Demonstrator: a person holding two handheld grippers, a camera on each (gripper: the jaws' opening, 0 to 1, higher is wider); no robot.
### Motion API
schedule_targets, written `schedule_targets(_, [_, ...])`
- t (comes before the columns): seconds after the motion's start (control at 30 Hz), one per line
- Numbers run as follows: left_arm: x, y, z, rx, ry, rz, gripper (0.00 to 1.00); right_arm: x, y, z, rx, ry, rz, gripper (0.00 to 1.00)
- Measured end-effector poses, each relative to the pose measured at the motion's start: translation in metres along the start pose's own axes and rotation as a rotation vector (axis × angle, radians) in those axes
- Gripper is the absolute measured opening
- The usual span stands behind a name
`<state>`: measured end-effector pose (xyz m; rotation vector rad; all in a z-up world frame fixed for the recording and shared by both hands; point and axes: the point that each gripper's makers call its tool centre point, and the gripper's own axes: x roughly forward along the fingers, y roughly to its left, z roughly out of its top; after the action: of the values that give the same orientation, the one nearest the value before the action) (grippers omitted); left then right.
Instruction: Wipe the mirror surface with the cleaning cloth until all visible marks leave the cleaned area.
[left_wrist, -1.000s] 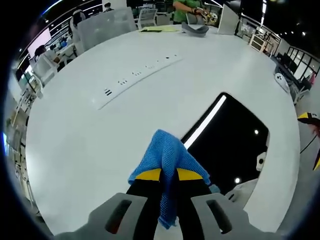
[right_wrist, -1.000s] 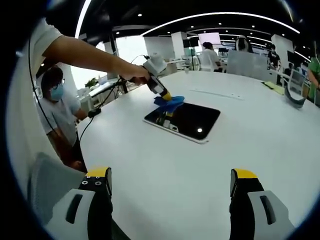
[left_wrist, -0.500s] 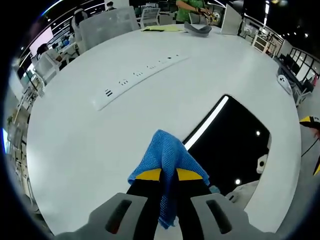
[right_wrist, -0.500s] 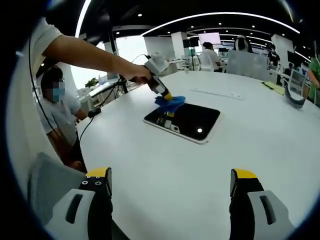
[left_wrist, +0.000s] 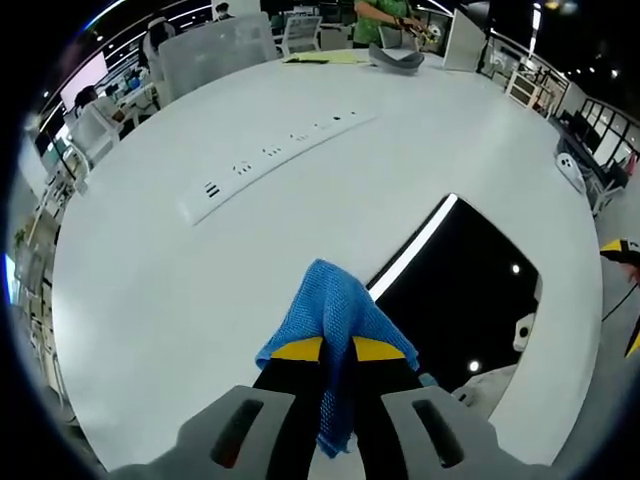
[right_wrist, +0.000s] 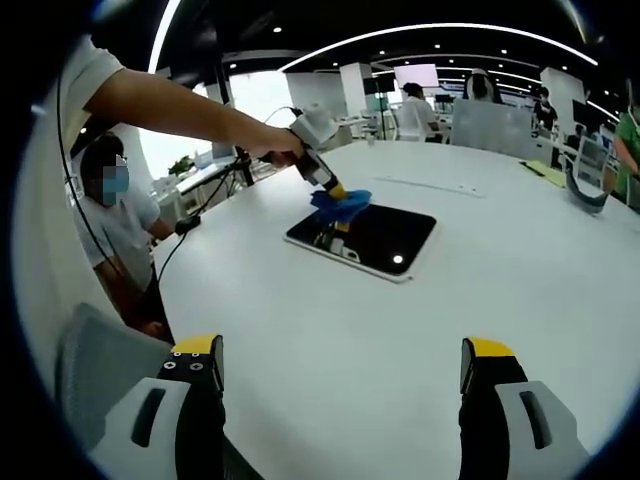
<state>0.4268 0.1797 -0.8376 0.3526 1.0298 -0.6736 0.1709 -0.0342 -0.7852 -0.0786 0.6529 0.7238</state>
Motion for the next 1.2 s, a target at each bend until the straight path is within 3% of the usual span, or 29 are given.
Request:
schedule_targets(0.43, [0.006, -0.009, 0.008, 0.005, -0.007, -0.016, 0.07, -0.002, -0.001, 0.000, 0.002, -0.006, -0.003, 0.99])
schedule_targets(1.2, [0.004, -0.014, 0.006, 0.021, -0.009, -0.007, 0.07, -0.005, -0.003, 0.000, -0.001, -0.009, -0.009, 0.99])
